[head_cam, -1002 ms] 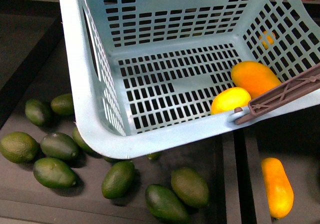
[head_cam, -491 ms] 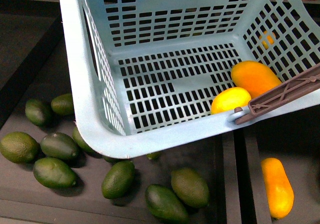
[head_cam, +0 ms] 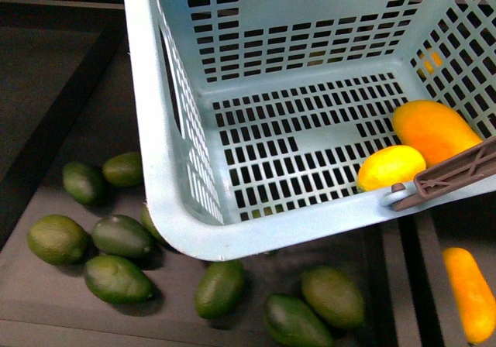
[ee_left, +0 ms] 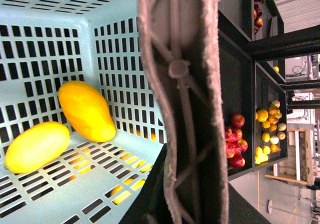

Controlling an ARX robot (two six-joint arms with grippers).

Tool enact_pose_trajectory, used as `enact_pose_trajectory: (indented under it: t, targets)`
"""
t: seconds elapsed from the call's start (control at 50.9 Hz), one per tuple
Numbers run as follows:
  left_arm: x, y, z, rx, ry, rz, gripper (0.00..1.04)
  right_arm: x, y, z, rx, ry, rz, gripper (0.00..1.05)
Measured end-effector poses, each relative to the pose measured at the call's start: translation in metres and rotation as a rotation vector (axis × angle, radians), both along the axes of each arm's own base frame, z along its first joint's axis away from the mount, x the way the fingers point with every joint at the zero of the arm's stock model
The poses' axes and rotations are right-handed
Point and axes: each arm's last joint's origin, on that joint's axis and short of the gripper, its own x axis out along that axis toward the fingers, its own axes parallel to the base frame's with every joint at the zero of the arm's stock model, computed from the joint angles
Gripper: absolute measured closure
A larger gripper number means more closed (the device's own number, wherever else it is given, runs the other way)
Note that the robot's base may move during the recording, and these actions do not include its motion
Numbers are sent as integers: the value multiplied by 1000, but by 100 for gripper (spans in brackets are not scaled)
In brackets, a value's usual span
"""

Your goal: Pick lemon and mango into basket

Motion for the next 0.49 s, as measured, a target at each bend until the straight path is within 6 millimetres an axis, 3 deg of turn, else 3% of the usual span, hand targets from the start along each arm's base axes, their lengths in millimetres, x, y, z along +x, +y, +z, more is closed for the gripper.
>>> enact_pose_trajectory:
  t: [0.491]
  targets:
    - [4,4,0,18,-18,36,99,0,0,0,0,0,2,9]
